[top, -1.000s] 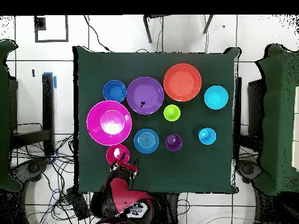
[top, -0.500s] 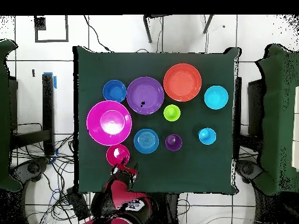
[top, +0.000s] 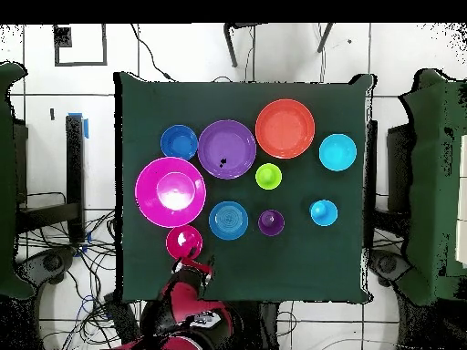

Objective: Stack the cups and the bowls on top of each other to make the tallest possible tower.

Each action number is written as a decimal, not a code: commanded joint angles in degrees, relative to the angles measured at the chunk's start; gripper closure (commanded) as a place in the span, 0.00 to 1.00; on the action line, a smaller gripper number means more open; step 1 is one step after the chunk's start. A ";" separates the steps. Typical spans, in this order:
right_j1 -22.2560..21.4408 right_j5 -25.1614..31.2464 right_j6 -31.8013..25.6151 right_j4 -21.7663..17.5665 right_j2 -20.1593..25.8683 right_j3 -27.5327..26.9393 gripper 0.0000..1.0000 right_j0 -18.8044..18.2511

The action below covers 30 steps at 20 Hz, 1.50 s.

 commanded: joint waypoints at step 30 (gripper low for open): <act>6.97 -4.16 11.61 3.49 8.60 -6.98 0.00 -1.76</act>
